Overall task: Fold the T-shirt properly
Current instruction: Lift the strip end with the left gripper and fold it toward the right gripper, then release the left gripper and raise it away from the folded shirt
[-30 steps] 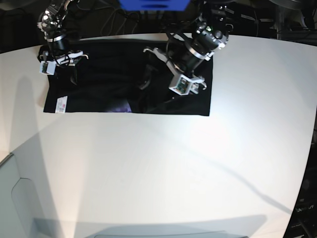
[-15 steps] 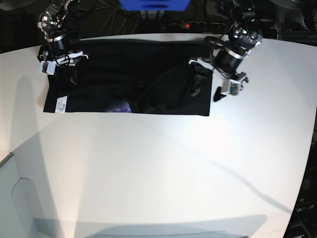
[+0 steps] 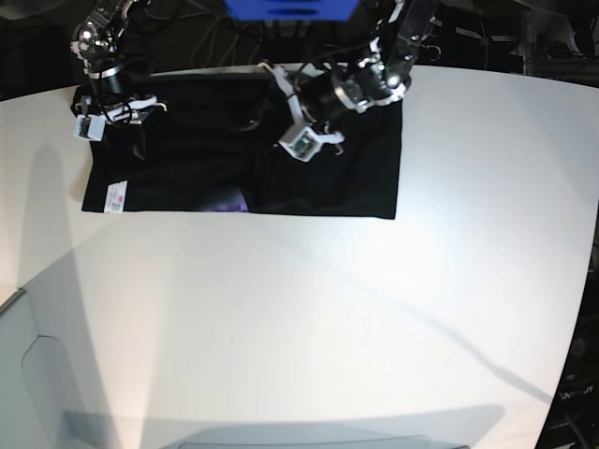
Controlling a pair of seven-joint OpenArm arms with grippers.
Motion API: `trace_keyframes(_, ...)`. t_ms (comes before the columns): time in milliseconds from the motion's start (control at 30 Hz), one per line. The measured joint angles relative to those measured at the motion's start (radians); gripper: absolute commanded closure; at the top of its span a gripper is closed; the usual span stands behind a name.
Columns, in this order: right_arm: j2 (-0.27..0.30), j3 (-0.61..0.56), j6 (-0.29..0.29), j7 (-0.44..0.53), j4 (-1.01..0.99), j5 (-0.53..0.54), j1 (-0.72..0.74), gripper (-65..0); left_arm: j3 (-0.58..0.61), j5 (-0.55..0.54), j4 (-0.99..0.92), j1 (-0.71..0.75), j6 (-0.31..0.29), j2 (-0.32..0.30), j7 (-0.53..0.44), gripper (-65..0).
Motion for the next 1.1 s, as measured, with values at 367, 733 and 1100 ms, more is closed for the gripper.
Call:
trace_keyframes(367, -0.012, 0.003, 0.000, -0.058, 0.067, -0.032, -0.009, -34.8, -0.251, -0.013, 0.043, 0.012, 0.004, 0.007, -0.016, -33.1)
trace_keyframes(733, -0.031, 0.005, -0.005, -0.103, 0.224, -0.058, -0.026, -34.8, -0.308, -0.159, -0.067, -0.096, 0.014, 0.041, 0.000, -33.1)
trace_keyframes(1100, -0.033, 0.105, -0.005, -0.115, 0.279, -0.069, -0.011, -35.5, -0.068, -0.164, -0.317, -0.251, 0.131, 0.043, -0.010, -33.1)
